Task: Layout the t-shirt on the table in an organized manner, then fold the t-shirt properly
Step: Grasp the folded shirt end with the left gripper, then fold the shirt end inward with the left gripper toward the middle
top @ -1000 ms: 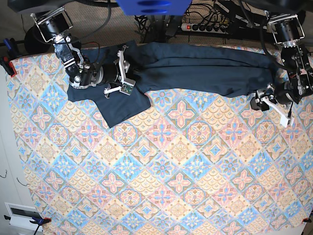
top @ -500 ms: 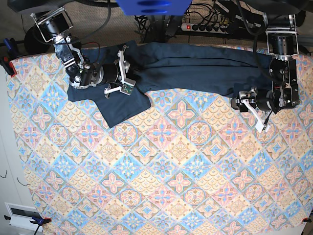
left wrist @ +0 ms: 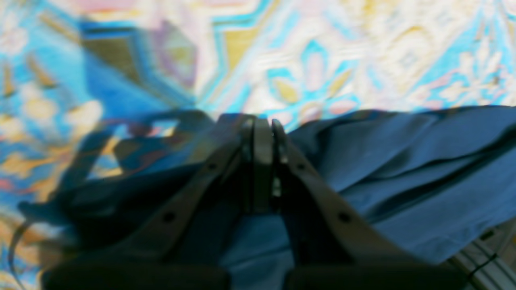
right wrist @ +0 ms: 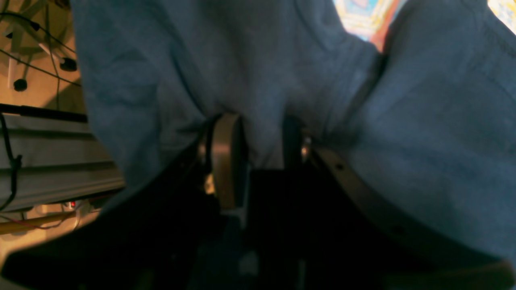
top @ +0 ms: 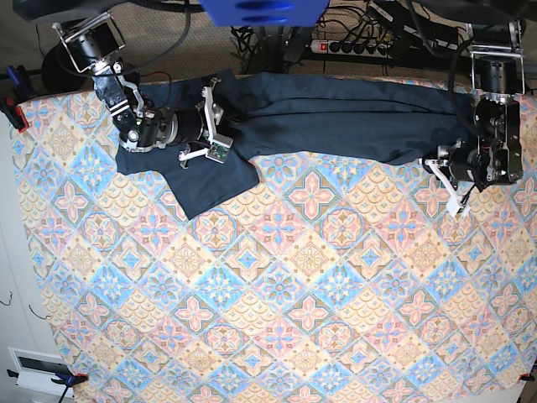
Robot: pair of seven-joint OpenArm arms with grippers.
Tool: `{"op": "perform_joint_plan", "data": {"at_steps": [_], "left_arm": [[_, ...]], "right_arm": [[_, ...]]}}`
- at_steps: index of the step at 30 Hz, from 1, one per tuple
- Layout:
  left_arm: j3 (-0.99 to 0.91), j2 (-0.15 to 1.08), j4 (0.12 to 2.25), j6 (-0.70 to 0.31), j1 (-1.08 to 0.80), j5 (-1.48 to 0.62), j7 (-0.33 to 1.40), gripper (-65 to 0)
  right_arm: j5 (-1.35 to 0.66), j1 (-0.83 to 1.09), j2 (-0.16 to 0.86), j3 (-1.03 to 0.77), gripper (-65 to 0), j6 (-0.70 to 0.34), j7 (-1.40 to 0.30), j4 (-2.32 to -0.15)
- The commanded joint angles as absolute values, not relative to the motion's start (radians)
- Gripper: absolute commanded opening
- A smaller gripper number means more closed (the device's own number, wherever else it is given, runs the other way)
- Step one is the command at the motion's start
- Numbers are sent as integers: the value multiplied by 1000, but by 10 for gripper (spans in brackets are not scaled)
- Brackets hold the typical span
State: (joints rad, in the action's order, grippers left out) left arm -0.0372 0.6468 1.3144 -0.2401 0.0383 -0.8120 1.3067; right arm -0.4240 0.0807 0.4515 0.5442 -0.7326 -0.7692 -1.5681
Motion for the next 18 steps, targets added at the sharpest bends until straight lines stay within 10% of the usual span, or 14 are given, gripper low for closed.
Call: {"op": "perform_joint_plan", "data": {"at_steps": [1, 18], "left_arm": [[-70, 685, 1325, -237, 53, -811, 1307, -650], [-226, 757, 1345, -243, 31, -952, 1396, -650]], "right_arm": [[-326, 87, 461, 550, -462, -698, -868, -1549], [-326, 87, 461, 549, -462, -698, -865, -1549]]}}
